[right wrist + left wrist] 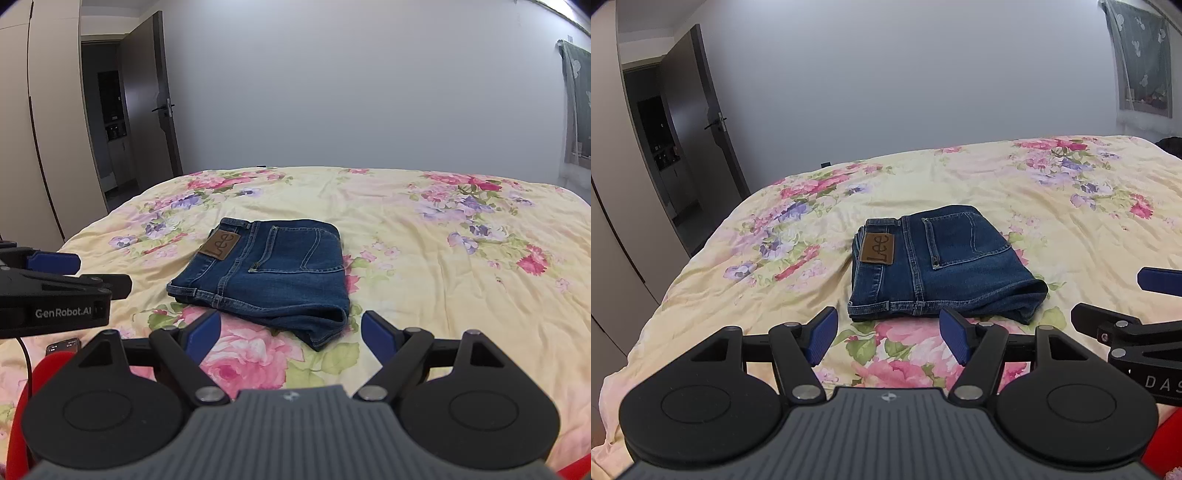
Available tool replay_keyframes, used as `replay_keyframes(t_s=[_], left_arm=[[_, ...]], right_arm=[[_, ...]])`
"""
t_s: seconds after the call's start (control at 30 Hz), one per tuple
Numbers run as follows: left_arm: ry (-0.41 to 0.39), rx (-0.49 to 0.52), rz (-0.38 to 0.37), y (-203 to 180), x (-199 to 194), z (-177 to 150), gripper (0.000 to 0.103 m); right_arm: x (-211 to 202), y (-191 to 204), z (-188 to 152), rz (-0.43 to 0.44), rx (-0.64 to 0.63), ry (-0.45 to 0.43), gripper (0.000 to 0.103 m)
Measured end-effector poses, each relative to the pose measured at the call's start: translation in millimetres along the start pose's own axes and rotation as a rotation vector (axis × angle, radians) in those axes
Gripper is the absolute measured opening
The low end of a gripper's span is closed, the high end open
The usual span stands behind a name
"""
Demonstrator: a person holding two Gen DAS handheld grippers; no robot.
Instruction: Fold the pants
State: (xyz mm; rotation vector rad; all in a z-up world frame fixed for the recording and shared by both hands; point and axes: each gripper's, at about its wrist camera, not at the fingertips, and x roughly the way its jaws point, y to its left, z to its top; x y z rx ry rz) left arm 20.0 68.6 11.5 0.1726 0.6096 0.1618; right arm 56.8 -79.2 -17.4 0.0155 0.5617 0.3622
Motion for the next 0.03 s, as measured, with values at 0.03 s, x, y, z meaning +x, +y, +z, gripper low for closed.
replay_keyframes(t_s=[0.03], left_arm=[[-0.001, 0.001, -0.001, 0.0, -0.1, 0.6, 0.074]], right_arm=[[-0.3, -0.4, -0.2, 0.001, -0.001, 0.001, 0.079]])
